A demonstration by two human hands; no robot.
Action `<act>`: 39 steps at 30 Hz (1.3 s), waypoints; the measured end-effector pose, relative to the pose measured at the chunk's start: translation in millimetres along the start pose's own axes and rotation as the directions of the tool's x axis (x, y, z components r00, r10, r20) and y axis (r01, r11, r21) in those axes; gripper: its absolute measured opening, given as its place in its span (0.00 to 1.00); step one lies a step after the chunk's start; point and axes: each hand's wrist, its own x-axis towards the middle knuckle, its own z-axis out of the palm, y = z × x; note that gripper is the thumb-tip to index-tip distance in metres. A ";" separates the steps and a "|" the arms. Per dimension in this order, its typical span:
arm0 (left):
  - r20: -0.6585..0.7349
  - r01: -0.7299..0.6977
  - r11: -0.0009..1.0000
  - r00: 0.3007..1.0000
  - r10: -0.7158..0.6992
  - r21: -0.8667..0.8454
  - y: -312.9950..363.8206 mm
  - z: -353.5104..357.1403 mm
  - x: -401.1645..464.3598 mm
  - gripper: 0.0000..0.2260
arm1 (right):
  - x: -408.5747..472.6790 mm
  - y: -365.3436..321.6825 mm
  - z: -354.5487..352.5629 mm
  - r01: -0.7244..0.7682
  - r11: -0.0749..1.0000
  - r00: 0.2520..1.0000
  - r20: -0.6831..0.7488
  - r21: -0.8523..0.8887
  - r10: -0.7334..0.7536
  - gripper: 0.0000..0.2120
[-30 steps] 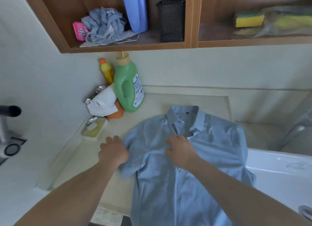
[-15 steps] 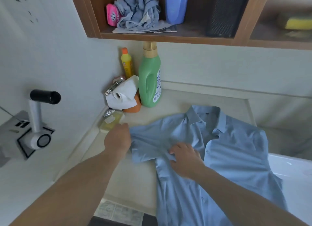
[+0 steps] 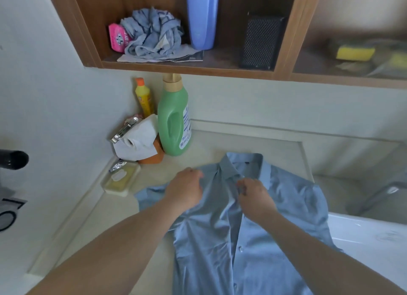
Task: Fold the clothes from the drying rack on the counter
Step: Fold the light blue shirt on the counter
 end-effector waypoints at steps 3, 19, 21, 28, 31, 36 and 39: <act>0.093 -0.101 0.995 0.990 0.101 -0.011 37.2 14.4 12.1 0.13 | 16.3 27.7 -18.8 -0.063 0.993 0.998 -0.001 -0.096 0.063 0.23; 0.066 -0.249 0.945 0.968 0.241 0.213 98.0 50.6 99.3 0.08 | 76.2 68.4 -45.4 0.093 0.991 0.992 -0.078 -0.096 -0.101 0.08; 0.033 -0.196 0.968 0.981 0.193 0.158 102.5 52.5 100.7 0.08 | 82.4 62.8 -46.0 0.078 0.996 0.994 -0.077 -0.032 -0.080 0.09; 0.094 -0.135 0.991 0.987 0.133 0.015 98.1 64.2 98.1 0.16 | 80.5 62.7 -24.9 0.061 0.986 0.995 0.085 -0.152 -0.048 0.12; 0.095 -0.120 0.988 0.987 0.128 -0.093 96.5 59.1 88.5 0.25 | 78.3 61.4 -19.6 0.073 0.984 0.993 0.106 -0.162 -0.056 0.22; 0.038 -0.175 0.983 0.983 0.177 -0.059 82.9 48.5 56.5 0.19 | 66.0 53.3 -27.8 0.086 0.995 0.983 0.169 -0.054 -0.076 0.33; 0.081 -0.097 0.994 0.992 0.101 -0.045 72.1 40.5 33.6 0.13 | 48.6 48.3 -29.9 0.109 0.993 0.977 0.186 -0.032 -0.102 0.32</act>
